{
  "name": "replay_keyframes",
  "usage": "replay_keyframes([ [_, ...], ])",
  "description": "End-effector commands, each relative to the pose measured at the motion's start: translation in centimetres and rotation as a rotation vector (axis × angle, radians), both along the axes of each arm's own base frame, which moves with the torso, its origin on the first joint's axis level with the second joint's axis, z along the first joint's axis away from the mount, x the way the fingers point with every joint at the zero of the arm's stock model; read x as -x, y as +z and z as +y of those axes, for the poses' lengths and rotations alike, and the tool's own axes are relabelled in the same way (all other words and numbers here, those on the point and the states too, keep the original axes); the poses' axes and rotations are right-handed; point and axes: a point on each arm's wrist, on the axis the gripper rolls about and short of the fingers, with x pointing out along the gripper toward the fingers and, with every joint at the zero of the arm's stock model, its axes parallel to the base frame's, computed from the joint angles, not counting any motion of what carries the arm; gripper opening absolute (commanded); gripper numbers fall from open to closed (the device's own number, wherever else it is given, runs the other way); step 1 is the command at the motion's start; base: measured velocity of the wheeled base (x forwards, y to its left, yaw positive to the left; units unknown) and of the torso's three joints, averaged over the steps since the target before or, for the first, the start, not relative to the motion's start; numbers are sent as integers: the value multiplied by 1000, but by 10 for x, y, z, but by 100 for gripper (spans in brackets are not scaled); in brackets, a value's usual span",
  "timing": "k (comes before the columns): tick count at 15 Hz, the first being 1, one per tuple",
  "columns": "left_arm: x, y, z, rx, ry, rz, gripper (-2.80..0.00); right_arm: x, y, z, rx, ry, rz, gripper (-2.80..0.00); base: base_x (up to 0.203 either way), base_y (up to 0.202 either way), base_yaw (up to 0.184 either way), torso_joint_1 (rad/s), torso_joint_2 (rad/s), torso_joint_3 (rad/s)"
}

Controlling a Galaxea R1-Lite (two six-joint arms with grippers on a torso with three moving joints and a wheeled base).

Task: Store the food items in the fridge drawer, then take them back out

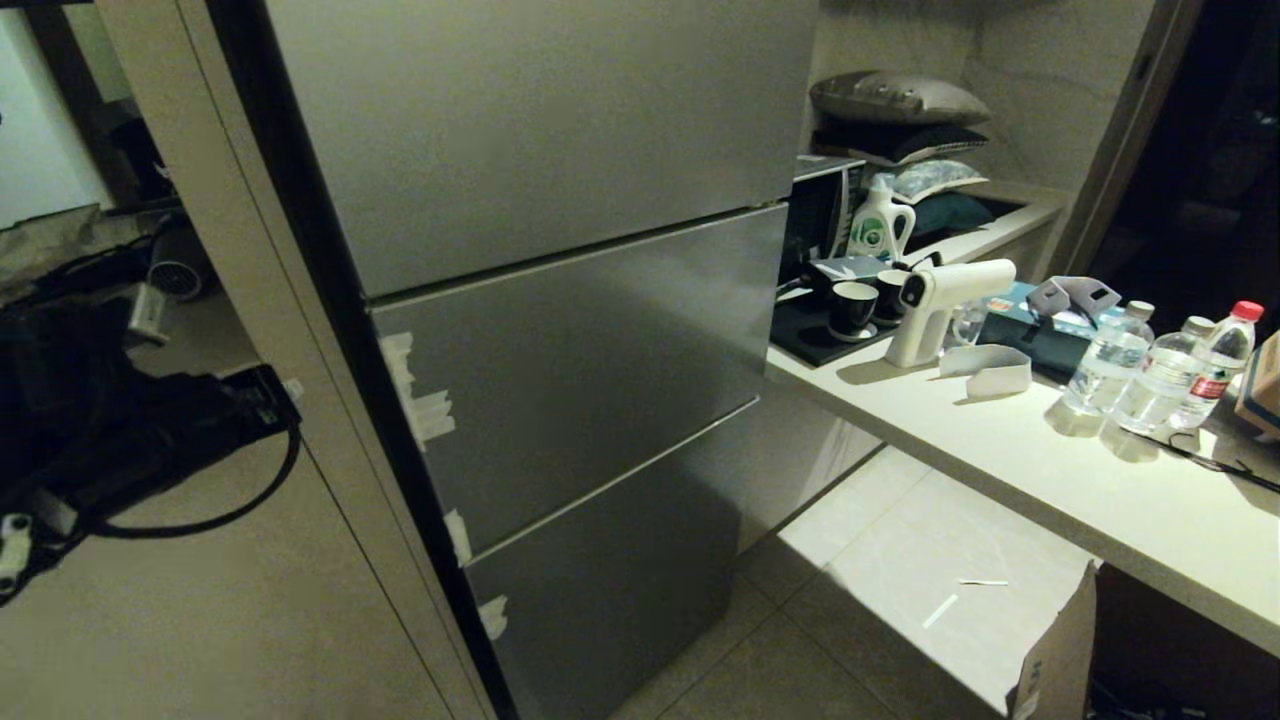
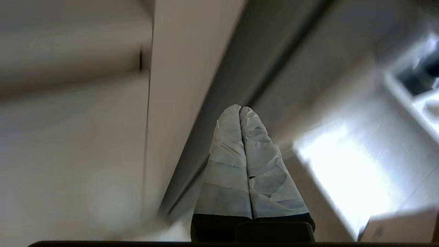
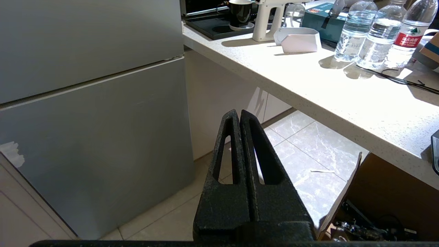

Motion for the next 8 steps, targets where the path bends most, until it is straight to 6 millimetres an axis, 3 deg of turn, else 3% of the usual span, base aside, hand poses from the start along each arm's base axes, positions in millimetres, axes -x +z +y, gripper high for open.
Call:
replay_keyframes([
  [1,-24,-15,0,11,-8,-22,-280,-2,-8,0,0,0,29,-280,0,0,0,0,0,0],
  [5,-48,-23,2,39,-4,-72,-280,-2,-8,0,0,0,29,-280,0,0,0,0,0,0],
  [8,-55,-25,1,103,-59,-84,-280,-2,-8,0,0,0,29,-280,0,0,0,0,0,0],
])
